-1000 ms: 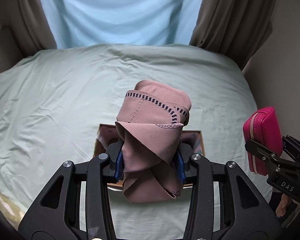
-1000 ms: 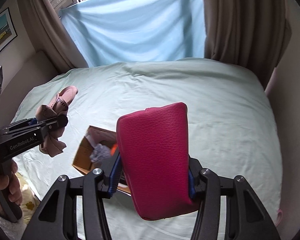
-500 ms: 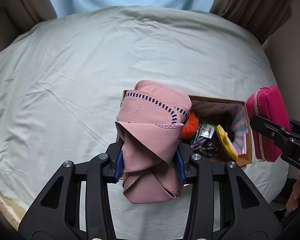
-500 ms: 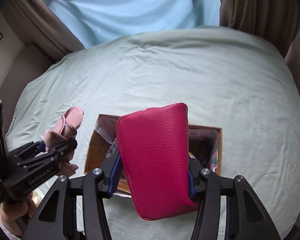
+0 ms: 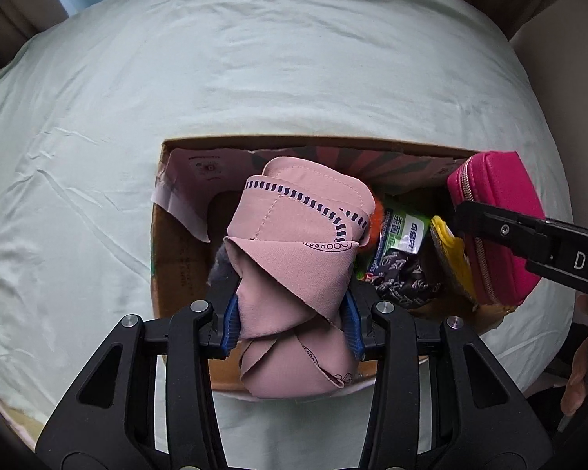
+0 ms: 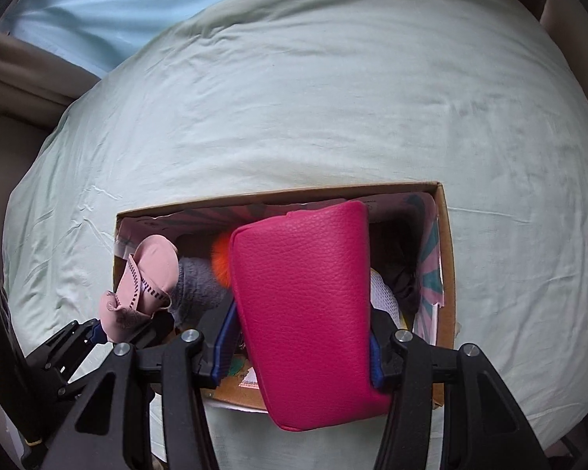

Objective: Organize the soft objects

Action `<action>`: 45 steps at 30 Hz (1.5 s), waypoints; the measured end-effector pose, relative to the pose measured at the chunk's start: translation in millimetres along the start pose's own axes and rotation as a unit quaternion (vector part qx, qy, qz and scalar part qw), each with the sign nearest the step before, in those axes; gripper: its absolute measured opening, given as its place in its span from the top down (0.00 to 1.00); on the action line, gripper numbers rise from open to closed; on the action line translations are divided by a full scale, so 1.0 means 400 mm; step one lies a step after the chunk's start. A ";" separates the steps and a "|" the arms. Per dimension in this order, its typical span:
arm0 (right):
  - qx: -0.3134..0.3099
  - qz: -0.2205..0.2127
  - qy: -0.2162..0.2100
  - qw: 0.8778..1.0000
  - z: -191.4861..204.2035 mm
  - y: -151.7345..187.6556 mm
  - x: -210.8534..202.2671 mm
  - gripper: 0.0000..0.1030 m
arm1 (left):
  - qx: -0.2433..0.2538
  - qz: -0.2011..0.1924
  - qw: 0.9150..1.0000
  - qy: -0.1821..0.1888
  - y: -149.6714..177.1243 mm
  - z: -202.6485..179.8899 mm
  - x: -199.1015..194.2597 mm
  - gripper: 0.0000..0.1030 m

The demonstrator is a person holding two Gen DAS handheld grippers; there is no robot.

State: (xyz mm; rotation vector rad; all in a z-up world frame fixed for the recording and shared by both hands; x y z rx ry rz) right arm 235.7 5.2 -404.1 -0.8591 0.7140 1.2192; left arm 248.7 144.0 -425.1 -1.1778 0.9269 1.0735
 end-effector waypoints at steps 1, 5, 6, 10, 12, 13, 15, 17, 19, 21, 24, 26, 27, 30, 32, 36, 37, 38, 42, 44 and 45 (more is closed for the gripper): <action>0.004 0.001 -0.004 1.000 -0.003 -0.006 0.006 0.49 | -0.001 0.001 1.000 -0.001 -0.007 0.002 0.002 0.42; 0.004 -0.033 0.005 0.999 -0.010 -0.031 -0.016 0.05 | -0.013 -0.009 1.000 -0.019 -0.018 0.020 0.000 0.00; 0.004 -0.038 0.009 0.999 -0.013 -0.035 -0.022 0.04 | -0.014 -0.004 1.000 -0.013 -0.014 0.022 0.001 0.00; 0.001 -0.031 0.017 0.999 -0.020 -0.023 -0.026 0.04 | -0.010 0.005 1.000 -0.019 0.008 0.024 0.005 0.00; -0.001 -0.026 0.016 1.000 -0.021 -0.013 -0.023 0.04 | -0.010 0.004 1.000 -0.019 0.014 0.027 -0.003 0.00; 0.000 -0.026 0.016 1.000 -0.022 -0.008 -0.024 0.04 | -0.011 0.003 1.000 -0.017 0.016 0.027 -0.008 0.00; 0.002 -0.029 0.013 0.999 -0.022 -0.002 -0.028 0.04 | -0.012 0.000 1.000 -0.019 0.020 0.031 -0.022 0.00; 0.003 -0.030 0.011 0.999 -0.020 0.003 -0.034 0.04 | -0.013 -0.005 1.000 -0.021 0.024 0.035 -0.036 0.00; 0.000 -0.032 0.010 0.999 -0.016 0.009 -0.045 0.04 | -0.016 -0.011 0.999 -0.027 0.026 0.039 -0.060 0.00; -0.004 -0.033 0.008 0.999 -0.007 0.015 -0.059 0.04 | -0.017 -0.019 0.999 -0.035 0.030 0.045 -0.089 0.00; -0.014 -0.040 0.002 0.999 0.008 0.025 -0.094 0.04 | -0.022 -0.032 0.998 -0.042 0.037 0.053 -0.142 0.00; -0.025 -0.045 -0.001 0.999 0.022 0.033 -0.125 0.04 | -0.030 -0.041 0.998 -0.046 0.043 0.062 -0.185 0.00; -0.032 -0.049 0.000 0.998 0.029 0.038 -0.146 0.04 | -0.037 -0.045 0.997 -0.044 0.046 0.066 -0.210 0.00; -0.055 -0.070 0.006 0.996 0.046 0.049 -0.219 0.04 | -0.056 -0.068 0.995 -0.041 0.050 0.075 -0.297 0.00; -0.070 -0.081 0.003 0.994 0.058 0.057 -0.271 0.04 | -0.061 -0.087 0.993 -0.045 0.049 0.076 -0.360 0.00; -0.097 -0.113 0.006 0.989 0.078 0.079 -0.397 0.04 | -0.062 -0.132 0.988 -0.047 0.044 0.064 -0.495 0.00; -0.102 -0.123 0.006 0.987 0.082 0.086 -0.429 0.04 | -0.062 -0.144 0.986 -0.047 0.041 0.063 -0.526 0.00; -0.108 -0.135 0.011 0.985 0.086 0.093 -0.466 0.04 | -0.065 -0.158 0.984 -0.046 0.039 0.059 -0.563 0.00; -0.127 -0.177 0.033 0.975 0.099 0.119 -0.607 0.04 | -0.072 -0.200 0.976 -0.038 0.034 0.034 -0.692 0.00; -0.134 -0.206 0.043 0.968 0.105 0.128 -0.678 0.04 | -0.074 -0.224 0.971 -0.032 0.036 0.022 -0.763 0.00; -0.137 -0.220 0.048 0.965 0.108 0.133 -0.710 0.04 | -0.074 -0.241 0.967 -0.027 0.039 0.016 -0.803 0.00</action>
Point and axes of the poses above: each gripper's, at about its wrist camera, not at the fingertips, and x roughly the way its jaws point, z to its left, y to its underside, the point moved 8 cm from there along x, roughly the way its jaws point, and after that the axes turned 14 degrees about -y, right-handed, at the moved point
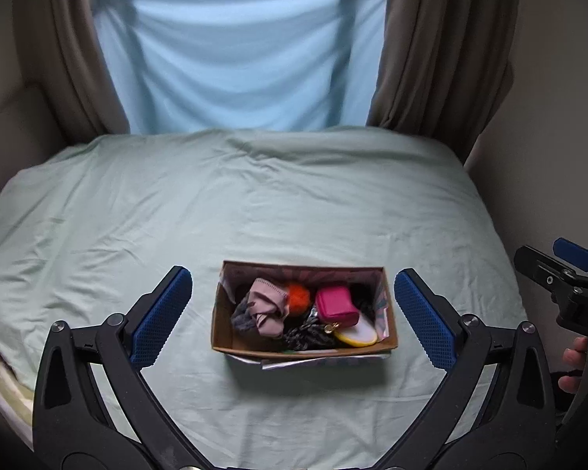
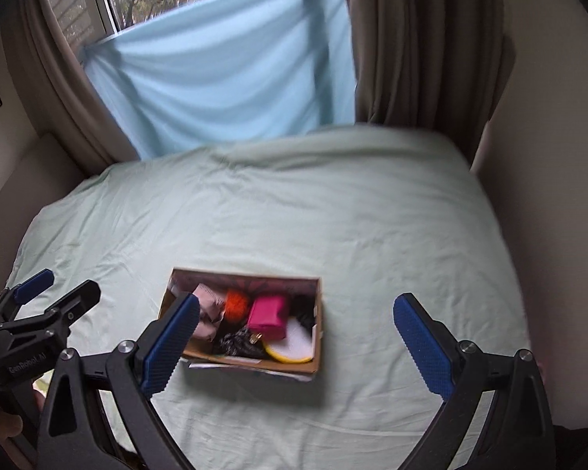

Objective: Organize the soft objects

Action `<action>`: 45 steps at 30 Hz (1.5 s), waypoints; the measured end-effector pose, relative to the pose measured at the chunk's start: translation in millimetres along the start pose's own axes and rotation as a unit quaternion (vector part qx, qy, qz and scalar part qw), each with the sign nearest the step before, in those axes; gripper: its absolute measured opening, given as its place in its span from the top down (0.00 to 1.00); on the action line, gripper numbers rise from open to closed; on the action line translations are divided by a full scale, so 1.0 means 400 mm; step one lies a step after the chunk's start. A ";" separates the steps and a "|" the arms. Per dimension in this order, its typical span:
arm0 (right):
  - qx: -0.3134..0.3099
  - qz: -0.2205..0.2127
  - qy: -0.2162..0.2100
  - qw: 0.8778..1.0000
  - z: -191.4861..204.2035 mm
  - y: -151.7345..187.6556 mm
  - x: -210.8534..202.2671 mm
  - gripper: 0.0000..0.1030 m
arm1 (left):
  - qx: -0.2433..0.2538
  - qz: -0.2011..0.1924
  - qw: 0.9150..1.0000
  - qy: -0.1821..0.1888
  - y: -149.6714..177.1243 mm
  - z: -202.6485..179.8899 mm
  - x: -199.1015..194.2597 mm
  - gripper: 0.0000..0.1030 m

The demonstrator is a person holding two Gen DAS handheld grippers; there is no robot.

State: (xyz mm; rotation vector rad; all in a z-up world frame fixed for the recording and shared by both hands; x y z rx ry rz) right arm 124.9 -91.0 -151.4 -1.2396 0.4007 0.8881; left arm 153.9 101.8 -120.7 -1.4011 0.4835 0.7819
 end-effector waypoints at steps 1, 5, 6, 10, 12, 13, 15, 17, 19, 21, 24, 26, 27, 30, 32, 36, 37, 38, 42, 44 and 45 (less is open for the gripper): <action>-0.003 -0.013 0.004 1.000 -0.001 -0.009 -0.030 0.04 | -0.001 -0.016 1.000 0.004 -0.014 -0.005 -0.035 0.00; -0.023 -0.061 0.031 0.997 0.001 -0.039 -0.150 0.04 | 0.001 -0.074 0.997 -0.004 -0.061 -0.020 -0.158 0.00; -0.029 -0.069 0.037 0.997 0.001 -0.043 -0.173 0.04 | 0.000 -0.086 0.996 -0.005 -0.068 -0.023 -0.183 0.00; -0.030 -0.103 0.050 0.993 -0.011 -0.054 -0.257 0.04 | -0.011 -0.114 0.993 0.005 -0.080 -0.034 -0.257 0.00; -0.032 -0.112 0.058 0.992 -0.021 -0.053 -0.284 0.04 | -0.015 -0.123 0.992 0.004 -0.077 -0.037 -0.275 0.00; -0.032 -0.114 0.059 0.991 -0.022 -0.050 -0.292 0.04 | -0.016 -0.127 0.992 -0.001 -0.073 -0.037 -0.282 0.00; -0.032 -0.122 0.061 0.990 -0.025 -0.046 -0.309 0.04 | -0.017 -0.135 0.991 -0.006 -0.063 -0.039 -0.288 0.00; -0.035 -0.129 0.062 0.989 -0.023 -0.045 -0.324 0.04 | -0.020 -0.139 0.990 -0.010 -0.056 -0.039 -0.293 0.00; -0.037 -0.137 0.061 0.988 -0.024 -0.046 -0.338 0.04 | -0.024 -0.141 0.990 -0.009 -0.050 -0.041 -0.292 0.00; -0.038 -0.145 0.062 0.987 -0.025 -0.049 -0.351 0.04 | -0.025 -0.141 0.990 -0.009 -0.048 -0.045 -0.292 0.00; -0.041 -0.152 0.064 0.985 -0.030 -0.053 -0.362 0.04 | -0.022 -0.144 0.989 -0.011 -0.048 -0.047 -0.292 0.00; -0.041 -0.156 0.063 0.985 -0.033 -0.055 -0.366 0.04 | -0.022 -0.145 0.989 -0.009 -0.049 -0.051 -0.290 0.00; -0.041 -0.157 0.063 0.985 -0.034 -0.057 -0.366 0.04 | -0.022 -0.145 0.989 -0.009 -0.048 -0.052 -0.288 0.00; -0.043 -0.162 0.063 0.984 -0.035 -0.063 -0.370 0.04 | -0.020 -0.146 0.989 -0.011 -0.049 -0.058 -0.288 0.00; -0.045 -0.164 0.064 0.983 -0.033 -0.065 -0.371 0.04 | -0.019 -0.146 0.989 -0.012 -0.053 -0.059 -0.289 0.00; -0.048 -0.166 0.063 0.983 -0.033 -0.071 -0.368 0.04 | -0.021 -0.151 0.988 -0.014 -0.055 -0.057 -0.289 0.00; -0.048 -0.166 0.062 0.983 -0.033 -0.072 -0.366 0.04 | -0.021 -0.152 0.988 -0.013 -0.056 -0.057 -0.288 0.00; -0.049 -0.166 0.061 0.983 -0.031 -0.074 -0.365 0.04 | -0.021 -0.152 0.988 -0.013 -0.056 -0.057 -0.288 0.00; -0.051 -0.167 0.060 0.983 -0.033 -0.077 -0.360 0.04 | -0.022 -0.151 0.988 -0.013 -0.057 -0.058 -0.282 0.00; -0.051 -0.167 0.059 0.983 -0.033 -0.078 -0.358 0.04 | -0.023 -0.153 0.988 -0.012 -0.058 -0.058 -0.282 0.00; -0.052 -0.167 0.059 0.983 -0.033 -0.078 -0.358 0.04 | -0.023 -0.153 0.988 -0.012 -0.057 -0.057 -0.283 0.00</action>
Point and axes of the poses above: each gripper's, at about its wrist camera, not at the fingertips, and x roughly the way its jaws point, z to its left, y to its underside, the point moved 8 cm from there along x, roughly the way its jaws point, and after that the axes turned 14 degrees about -y, right-handed, at the moved point
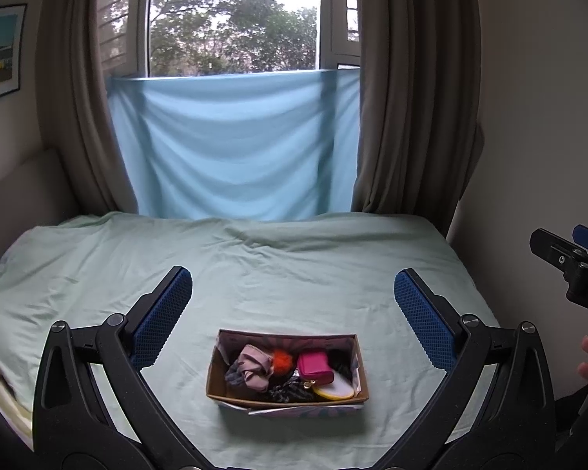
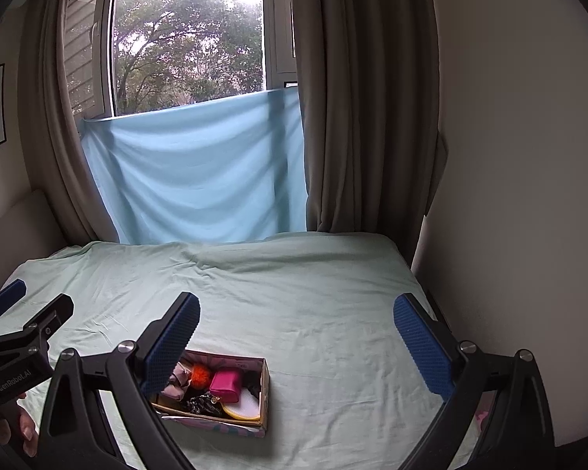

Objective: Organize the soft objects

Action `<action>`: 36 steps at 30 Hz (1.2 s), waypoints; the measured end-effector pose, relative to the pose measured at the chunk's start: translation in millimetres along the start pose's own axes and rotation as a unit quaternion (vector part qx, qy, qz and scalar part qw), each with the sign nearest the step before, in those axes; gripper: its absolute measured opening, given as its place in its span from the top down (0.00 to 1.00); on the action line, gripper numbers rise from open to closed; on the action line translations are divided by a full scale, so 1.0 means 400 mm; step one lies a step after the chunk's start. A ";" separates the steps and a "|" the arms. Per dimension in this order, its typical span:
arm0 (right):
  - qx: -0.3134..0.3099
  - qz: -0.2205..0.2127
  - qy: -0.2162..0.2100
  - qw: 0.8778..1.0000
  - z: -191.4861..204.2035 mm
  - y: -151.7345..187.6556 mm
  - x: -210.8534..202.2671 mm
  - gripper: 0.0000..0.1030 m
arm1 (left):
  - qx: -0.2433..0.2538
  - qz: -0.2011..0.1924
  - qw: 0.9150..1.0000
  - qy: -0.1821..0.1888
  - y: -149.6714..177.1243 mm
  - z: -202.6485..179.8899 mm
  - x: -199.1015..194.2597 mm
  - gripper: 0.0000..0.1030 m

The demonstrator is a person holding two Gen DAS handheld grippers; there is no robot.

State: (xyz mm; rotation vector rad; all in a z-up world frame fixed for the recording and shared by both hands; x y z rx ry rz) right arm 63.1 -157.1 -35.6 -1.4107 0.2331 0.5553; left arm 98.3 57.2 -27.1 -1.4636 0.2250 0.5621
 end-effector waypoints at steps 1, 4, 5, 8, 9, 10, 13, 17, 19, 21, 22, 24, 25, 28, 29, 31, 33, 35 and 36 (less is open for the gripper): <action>-0.001 0.001 0.001 1.000 0.000 0.000 0.000 0.04 | 0.000 0.000 1.000 0.000 -0.001 0.000 -0.001 0.00; -0.005 0.001 0.005 1.000 -0.001 0.000 -0.001 0.04 | -0.001 -0.002 1.000 0.000 -0.001 0.002 -0.002 0.00; -0.004 0.001 0.004 1.000 -0.001 0.000 -0.002 0.04 | -0.002 -0.003 1.000 0.001 0.000 0.003 -0.003 0.00; -0.003 0.001 0.007 1.000 0.001 0.000 -0.007 0.04 | -0.003 -0.002 1.000 0.002 0.002 0.004 -0.004 0.00; -0.003 0.001 0.007 1.000 0.000 -0.002 -0.007 0.04 | -0.003 -0.002 1.000 0.002 0.002 0.006 -0.005 0.00; -0.002 0.000 0.008 1.000 -0.001 -0.001 -0.008 0.04 | -0.003 -0.002 1.000 0.002 0.002 0.006 -0.005 0.00; -0.001 -0.002 0.008 1.000 -0.003 -0.002 -0.011 0.04 | -0.003 -0.003 1.000 0.002 0.003 0.006 -0.006 0.00; 0.001 -0.003 0.008 1.000 -0.004 -0.004 -0.010 0.04 | -0.002 -0.004 1.000 0.004 0.002 0.007 -0.007 0.00; 0.002 -0.004 0.007 1.000 -0.005 -0.004 -0.011 0.04 | 0.000 -0.005 1.000 0.004 0.003 0.006 -0.009 0.00; 0.002 -0.005 0.008 1.000 -0.006 -0.001 -0.014 0.04 | 0.001 -0.005 1.000 0.004 0.005 0.006 -0.010 0.00; 0.002 -0.005 0.008 1.000 -0.006 -0.002 -0.015 0.04 | 0.001 -0.004 1.000 0.004 0.005 0.006 -0.009 0.00; 0.002 -0.005 0.008 1.000 -0.007 -0.003 -0.016 0.04 | 0.001 -0.004 1.000 0.003 0.007 0.007 -0.009 0.00; 0.001 -0.006 0.008 1.000 -0.008 -0.004 -0.016 0.04 | 0.001 -0.004 1.000 0.002 0.006 0.007 -0.009 0.00; 0.001 -0.008 0.009 1.000 -0.009 -0.005 -0.018 0.04 | 0.000 -0.004 1.000 0.002 0.007 0.010 -0.010 0.00; 0.001 -0.008 0.010 1.000 -0.009 -0.006 -0.020 0.04 | 0.000 -0.005 1.000 0.002 0.007 0.011 -0.011 0.00; 0.001 -0.009 0.010 1.000 -0.007 -0.004 -0.021 0.04 | 0.000 -0.006 1.000 0.001 0.008 0.013 -0.012 0.00; 0.000 -0.010 0.010 1.000 -0.006 -0.006 -0.021 0.04 | 0.000 -0.008 1.000 0.000 0.008 0.015 -0.015 0.00; -0.002 -0.010 0.012 1.000 -0.004 -0.005 -0.022 0.04 | 0.000 -0.008 1.000 0.000 0.009 0.016 -0.017 0.00; -0.002 -0.010 0.012 1.000 -0.003 -0.005 -0.023 0.04 | 0.000 -0.008 1.000 -0.001 0.010 0.018 -0.017 0.00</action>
Point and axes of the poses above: each gripper's, at about its wrist camera, not at the fingertips, and x roughly the way its jaws point, z to its left, y to its underside, the point moved 8 cm from there along x, roughly the way its jaws point, and after that the axes turned 14 degrees about -y, right-handed, at the moved point
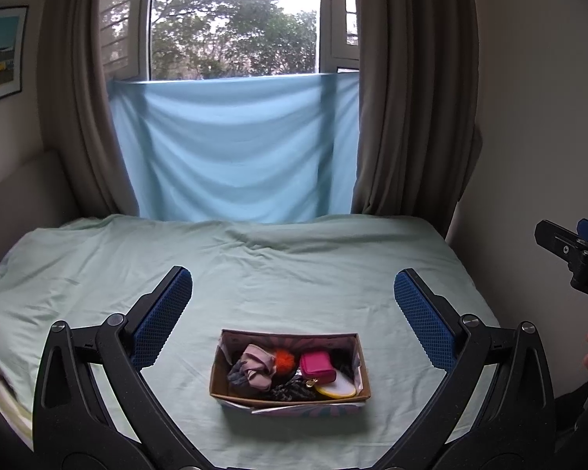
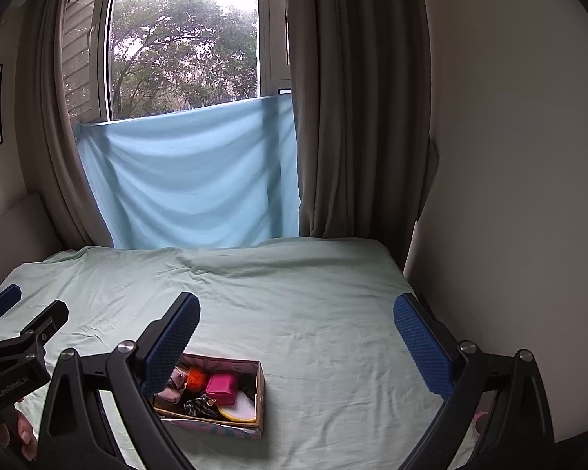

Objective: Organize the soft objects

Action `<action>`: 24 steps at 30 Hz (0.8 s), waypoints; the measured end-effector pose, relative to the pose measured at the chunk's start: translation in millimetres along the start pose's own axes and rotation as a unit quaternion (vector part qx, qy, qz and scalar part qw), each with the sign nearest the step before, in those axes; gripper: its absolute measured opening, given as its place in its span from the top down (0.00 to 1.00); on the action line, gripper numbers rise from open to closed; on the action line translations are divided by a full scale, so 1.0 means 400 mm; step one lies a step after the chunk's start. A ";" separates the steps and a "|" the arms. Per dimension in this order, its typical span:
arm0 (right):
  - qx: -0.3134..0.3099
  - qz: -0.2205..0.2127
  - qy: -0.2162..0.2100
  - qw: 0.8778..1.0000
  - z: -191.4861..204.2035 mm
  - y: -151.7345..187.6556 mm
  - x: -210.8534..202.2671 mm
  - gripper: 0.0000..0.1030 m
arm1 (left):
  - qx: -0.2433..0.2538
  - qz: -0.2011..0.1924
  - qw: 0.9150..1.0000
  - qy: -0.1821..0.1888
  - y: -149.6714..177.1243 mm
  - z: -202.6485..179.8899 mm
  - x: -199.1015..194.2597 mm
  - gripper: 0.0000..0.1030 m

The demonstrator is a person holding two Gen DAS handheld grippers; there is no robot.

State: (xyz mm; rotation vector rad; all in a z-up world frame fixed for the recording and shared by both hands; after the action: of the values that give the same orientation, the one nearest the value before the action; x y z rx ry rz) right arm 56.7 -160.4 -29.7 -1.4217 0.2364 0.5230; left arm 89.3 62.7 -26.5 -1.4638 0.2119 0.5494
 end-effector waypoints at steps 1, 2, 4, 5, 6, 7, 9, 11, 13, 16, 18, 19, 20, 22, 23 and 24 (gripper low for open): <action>0.000 0.000 -0.001 1.000 0.001 0.000 0.000 0.04 | 0.001 0.000 1.000 0.000 0.000 0.000 0.000 0.00; 0.001 0.000 -0.001 1.000 0.001 0.000 0.001 0.04 | 0.001 0.001 1.000 -0.002 0.001 0.002 0.000 0.00; -0.002 -0.001 0.000 1.000 0.001 -0.002 0.000 0.04 | 0.000 0.001 1.000 -0.005 0.001 0.006 0.000 0.00; -0.002 -0.002 0.000 1.000 0.004 -0.002 0.000 0.04 | 0.000 0.001 1.000 -0.006 0.001 0.009 0.000 0.00; -0.003 -0.002 0.000 1.000 0.007 -0.002 0.001 0.04 | -0.001 0.002 1.000 -0.006 0.001 0.010 0.001 0.00; -0.003 -0.003 0.000 1.000 0.008 -0.003 0.000 0.04 | -0.001 0.002 1.000 -0.006 0.000 0.011 0.002 0.00; -0.003 -0.004 0.000 1.000 0.011 -0.003 0.001 0.04 | -0.001 0.003 1.000 -0.007 -0.001 0.012 0.002 0.00; -0.003 -0.004 0.000 1.000 0.013 -0.002 0.002 0.04 | -0.004 0.001 1.000 -0.007 -0.004 0.015 0.002 0.00; -0.003 -0.004 0.000 1.000 0.012 -0.003 0.000 0.04 | -0.005 -0.005 1.000 -0.011 -0.007 0.018 -0.001 0.00; -0.002 -0.006 0.002 1.000 0.013 -0.004 0.001 0.04 | 0.001 -0.013 1.000 -0.022 -0.011 0.020 -0.005 0.00; -0.002 -0.007 0.002 1.000 0.015 -0.006 0.001 0.04 | 0.002 -0.014 1.000 -0.024 -0.011 0.019 -0.002 0.00; -0.001 -0.007 0.002 1.000 0.015 -0.006 0.003 0.04 | 0.002 -0.013 1.000 -0.023 -0.011 0.018 0.001 0.00; -0.001 -0.006 0.003 1.000 0.016 -0.006 0.005 0.04 | 0.002 -0.012 1.000 -0.020 -0.011 0.016 0.003 0.00; -0.001 -0.005 0.003 1.000 0.015 -0.007 0.008 0.04 | 0.000 -0.011 1.000 -0.016 -0.010 0.017 0.006 0.00; -0.001 -0.004 0.004 1.000 0.016 -0.007 0.011 0.04 | -0.001 -0.010 1.000 -0.014 -0.010 0.017 0.008 0.00; -0.001 -0.003 0.005 1.000 0.015 -0.009 0.014 0.04 | -0.001 -0.011 1.000 -0.014 -0.011 0.018 0.009 0.00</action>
State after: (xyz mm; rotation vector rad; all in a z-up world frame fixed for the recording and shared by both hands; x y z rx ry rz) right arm 62.4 -153.6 -28.1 -1.4258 0.2389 0.5113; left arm 93.1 70.4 -23.4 -1.4582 0.1730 0.5518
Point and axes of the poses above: each gripper's, at about its wrist camera, not at the fingertips, and x roughly the way its jaws point, z to its left, y to its underside, the point moved 8 cm from there along x, roughly the way its jaws point, and after that the axes turned 14 degrees about -y, right-handed, at the moved point
